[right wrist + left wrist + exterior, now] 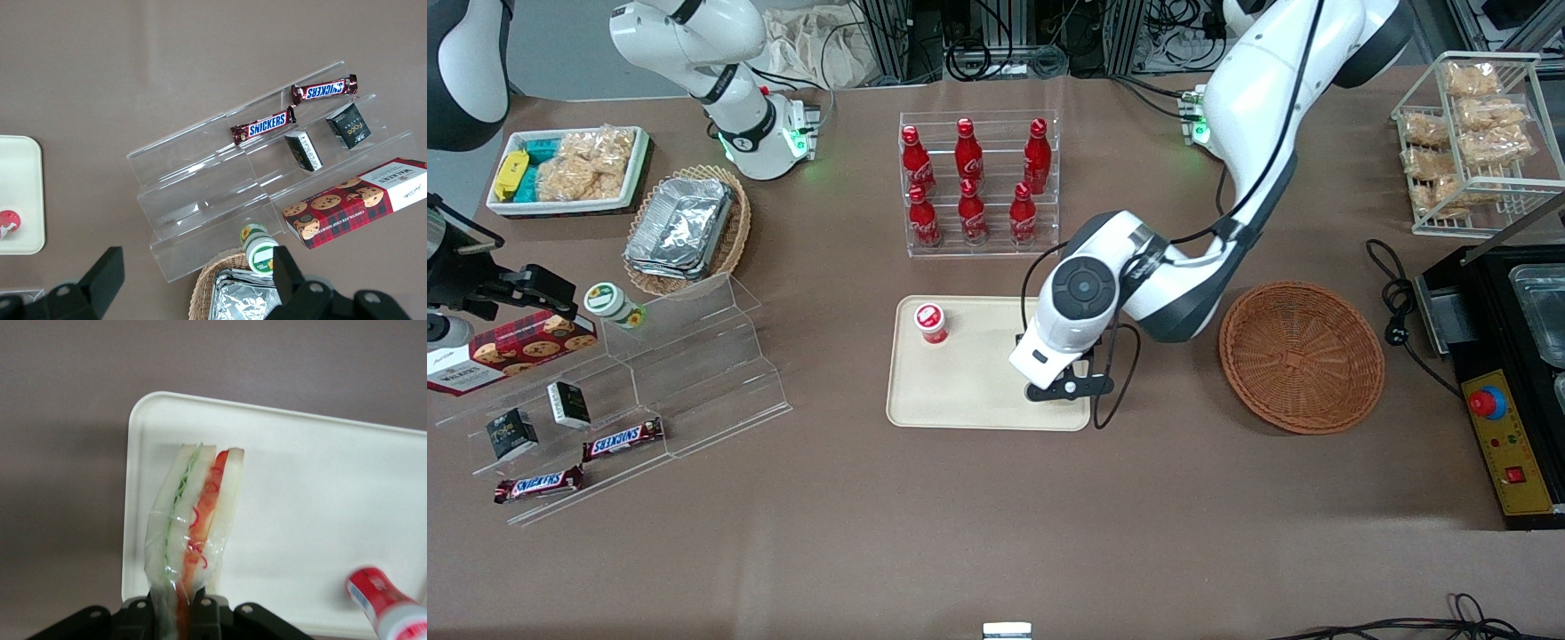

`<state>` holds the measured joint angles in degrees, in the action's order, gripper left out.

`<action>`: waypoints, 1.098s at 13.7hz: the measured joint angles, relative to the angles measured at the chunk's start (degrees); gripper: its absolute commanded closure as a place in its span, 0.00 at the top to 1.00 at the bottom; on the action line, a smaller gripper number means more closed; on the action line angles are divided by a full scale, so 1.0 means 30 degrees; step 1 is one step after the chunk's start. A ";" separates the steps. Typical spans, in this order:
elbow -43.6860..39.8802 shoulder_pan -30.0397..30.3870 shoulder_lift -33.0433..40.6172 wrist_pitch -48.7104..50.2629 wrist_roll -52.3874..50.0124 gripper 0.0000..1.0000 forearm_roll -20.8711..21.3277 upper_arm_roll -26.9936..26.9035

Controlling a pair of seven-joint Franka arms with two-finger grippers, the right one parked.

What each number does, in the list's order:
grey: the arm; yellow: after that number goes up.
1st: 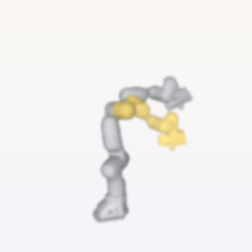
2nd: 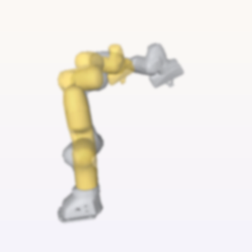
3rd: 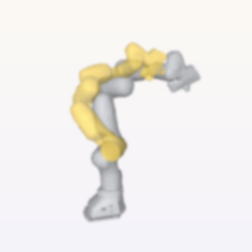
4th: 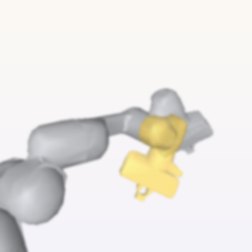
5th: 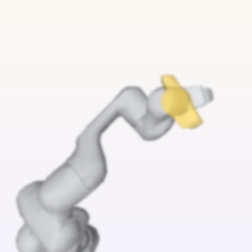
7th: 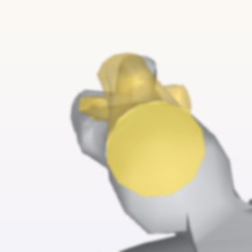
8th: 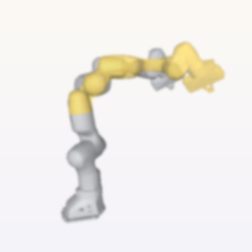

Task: Place sandwich from basket to tray

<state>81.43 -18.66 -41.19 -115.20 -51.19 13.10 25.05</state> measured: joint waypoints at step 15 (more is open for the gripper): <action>-0.1501 0.0070 -0.0047 0.0418 -0.0507 1.00 0.1419 -0.0144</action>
<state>76.92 -18.45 -41.34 -113.94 -52.72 17.36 24.62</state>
